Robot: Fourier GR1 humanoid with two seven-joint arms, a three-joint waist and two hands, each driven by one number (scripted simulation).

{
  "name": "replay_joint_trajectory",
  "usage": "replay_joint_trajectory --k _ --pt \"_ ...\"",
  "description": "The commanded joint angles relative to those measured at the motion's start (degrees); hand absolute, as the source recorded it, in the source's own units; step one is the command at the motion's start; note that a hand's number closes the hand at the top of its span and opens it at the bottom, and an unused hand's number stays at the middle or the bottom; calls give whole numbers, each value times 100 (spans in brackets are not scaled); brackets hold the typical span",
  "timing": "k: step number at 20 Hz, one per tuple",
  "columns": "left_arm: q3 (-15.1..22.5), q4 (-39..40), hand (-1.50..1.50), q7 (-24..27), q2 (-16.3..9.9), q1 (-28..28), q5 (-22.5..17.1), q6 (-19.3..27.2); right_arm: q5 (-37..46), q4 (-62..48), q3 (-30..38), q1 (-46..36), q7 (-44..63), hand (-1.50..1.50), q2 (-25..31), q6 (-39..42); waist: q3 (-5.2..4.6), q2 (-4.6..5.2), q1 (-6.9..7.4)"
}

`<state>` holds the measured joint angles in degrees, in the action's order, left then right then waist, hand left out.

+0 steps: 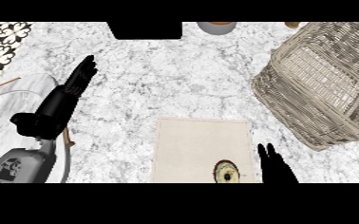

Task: Pick the cupcake from the placemat and place it in the basket

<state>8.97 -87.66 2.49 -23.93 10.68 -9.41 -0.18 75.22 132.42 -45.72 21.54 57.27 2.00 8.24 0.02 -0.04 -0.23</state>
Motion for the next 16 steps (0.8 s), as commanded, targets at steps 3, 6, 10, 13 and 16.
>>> replay_joint_trajectory --k 3,6,10,13,16 --pt "-260 303 0 262 54 -81 62 -269 -82 -1217 493 -89 -233 -150 36 -1030 -1 4 6" --pt "-117 -689 0 -495 91 -247 165 -104 -99 -1511 453 122 -418 -150 270 -1474 2 -8 21" --pt "-264 -488 0 -154 237 -391 323 -302 68 -1697 227 -368 -213 -150 -163 -1417 -2 -1 22" --pt "-548 -93 0 239 267 -396 215 -523 -242 -1289 188 -43 -480 -150 290 -1545 -2 0 9" --pt "-515 -473 0 -318 387 -262 389 -460 -303 -1524 223 -156 -529 -150 260 -1796 -1 -3 12"
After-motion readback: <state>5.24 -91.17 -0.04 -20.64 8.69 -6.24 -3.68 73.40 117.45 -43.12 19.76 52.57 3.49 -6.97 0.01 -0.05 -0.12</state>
